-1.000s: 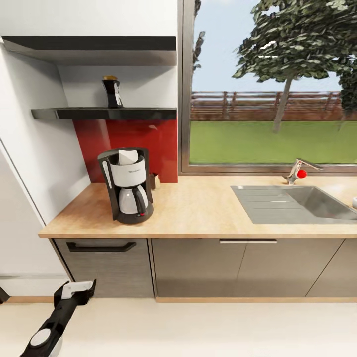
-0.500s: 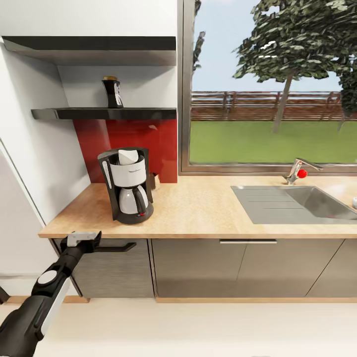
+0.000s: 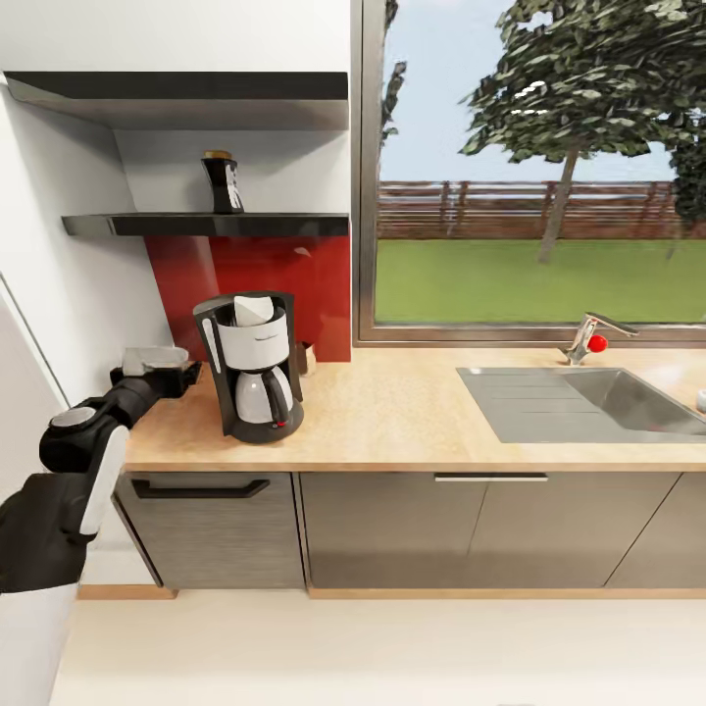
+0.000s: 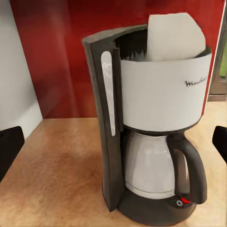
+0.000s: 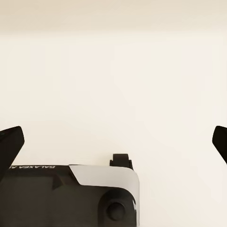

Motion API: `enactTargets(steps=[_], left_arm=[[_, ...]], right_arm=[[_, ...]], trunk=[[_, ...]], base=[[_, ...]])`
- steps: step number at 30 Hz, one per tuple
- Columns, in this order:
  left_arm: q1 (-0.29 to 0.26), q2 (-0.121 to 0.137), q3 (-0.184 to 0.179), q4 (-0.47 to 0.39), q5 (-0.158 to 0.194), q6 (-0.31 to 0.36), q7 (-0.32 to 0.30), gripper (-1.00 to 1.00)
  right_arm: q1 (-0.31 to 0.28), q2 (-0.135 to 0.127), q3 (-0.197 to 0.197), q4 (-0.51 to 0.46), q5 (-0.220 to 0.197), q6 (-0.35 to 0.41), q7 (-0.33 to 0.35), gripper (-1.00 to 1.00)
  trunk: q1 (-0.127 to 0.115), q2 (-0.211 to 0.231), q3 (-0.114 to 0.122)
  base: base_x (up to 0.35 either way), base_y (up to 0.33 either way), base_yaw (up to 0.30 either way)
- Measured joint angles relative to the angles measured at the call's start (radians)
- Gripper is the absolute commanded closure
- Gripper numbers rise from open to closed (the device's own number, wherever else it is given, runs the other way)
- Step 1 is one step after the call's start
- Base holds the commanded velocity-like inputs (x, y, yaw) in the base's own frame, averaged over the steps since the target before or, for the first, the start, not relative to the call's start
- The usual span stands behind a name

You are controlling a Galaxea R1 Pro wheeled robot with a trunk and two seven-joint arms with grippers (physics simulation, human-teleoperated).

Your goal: Set up a coffee station on the kitchen countertop: keep the coffee maker on the countertop, move the bottle of coffee from the kitchen shelf to the counter next to the coffee maker, place a paper coffee filter on top of the coffee maker, put the saucer next to the coffee maker with the coffee cup on the saucer, and place the electric kettle next to the coffee maker.

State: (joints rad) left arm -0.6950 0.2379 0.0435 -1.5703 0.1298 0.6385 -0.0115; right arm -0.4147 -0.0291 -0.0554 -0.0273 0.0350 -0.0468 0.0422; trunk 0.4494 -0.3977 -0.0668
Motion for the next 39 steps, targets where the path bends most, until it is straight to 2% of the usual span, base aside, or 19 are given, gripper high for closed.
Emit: enactTargets(steps=[2,7,10,14,19,23,28,31,33,34,36,37,39], left_arm=[[-0.062,0.001,0.0,-0.003,0.001,0.047,0.0,-1.0],[-0.171,0.0,0.0,-0.003,0.004,0.116,-0.001,-1.0],[-0.243,-0.005,0.0,0.002,0.007,0.183,-0.001,-1.0],[-0.326,-0.009,0.0,0.02,0.009,0.213,-0.001,-1.0],[-0.44,-0.02,-0.015,0.076,0.012,0.221,-0.007,-1.0],[-0.521,-0.051,-0.025,0.108,0.011,0.221,-0.017,-1.0],[-0.631,-0.113,-0.027,0.164,0.006,0.219,-0.011,-1.0],[-0.748,-0.148,-0.039,0.307,-0.009,0.212,-0.006,-1.0],[-0.838,-0.161,-0.065,0.432,-0.033,0.205,-0.009,-1.0],[-0.945,-0.173,-0.107,0.587,-0.059,0.173,-0.003,-1.0],[-1.032,-0.193,-0.127,0.712,-0.088,0.117,0.011,-1.0],[-1.105,-0.22,-0.134,0.831,-0.134,0.055,0.037,-1.0],[-1.144,-0.242,-0.139,0.901,-0.171,0.025,0.057,-1.0]], right_arm=[[0.0,0.0,0.0,0.0,0.0,0.0,0.0,-1.0],[0.0,-0.001,0.0,0.001,0.001,0.0,0.0,-1.0],[0.0,-0.001,0.0,0.001,0.001,0.0,0.0,-1.0],[0.0,0.0,0.0,0.002,0.001,0.0,0.0,-1.0],[0.0,-0.001,0.0,0.001,0.001,0.0,0.0,-1.0],[0.0,-0.001,0.0,0.001,0.001,0.0,0.0,-1.0],[0.0,-0.001,0.0,0.001,0.001,0.0,0.0,-1.0],[0.0,-0.001,0.0,0.001,0.001,0.0,0.0,-1.0],[0.0,-0.002,0.0,0.001,0.001,0.0,0.0,-1.0],[0.0,-0.002,0.0,0.001,0.001,0.0,0.0,-1.0],[0.0,-0.002,0.0,0.001,0.001,0.0,0.0,-1.0],[0.0,-0.002,0.0,0.001,0.001,0.0,0.0,-1.0],[0.0,-0.001,0.0,0.002,0.001,0.0,0.0,-1.0]], trunk=[[0.0,0.0,0.0],[0.0,0.0,0.0],[0.0,0.0,0.0],[0.0,0.0,0.0],[0.0,0.0,0.0],[0.0,0.0,0.0],[0.0,0.0,0.0],[0.0,0.0,0.0],[0.0,0.0,0.0],[0.0,0.001,0.0],[0.0,0.0,0.0],[0.0,0.0,0.0],[0.0,0.0,0.0]], base=[[0.0,0.0,0.0],[0.0,0.0,0.0],[0.0,0.0,0.0],[0.0,0.0,0.0],[0.0,0.0,0.0],[0.0,0.0,0.0],[0.0,0.0,0.0],[0.0,0.0,0.0],[0.0,0.0,0.0],[0.0,0.0,0.0],[0.0,0.0,0.0],[0.0,0.0,0.0],[0.0,0.0,0.0]])
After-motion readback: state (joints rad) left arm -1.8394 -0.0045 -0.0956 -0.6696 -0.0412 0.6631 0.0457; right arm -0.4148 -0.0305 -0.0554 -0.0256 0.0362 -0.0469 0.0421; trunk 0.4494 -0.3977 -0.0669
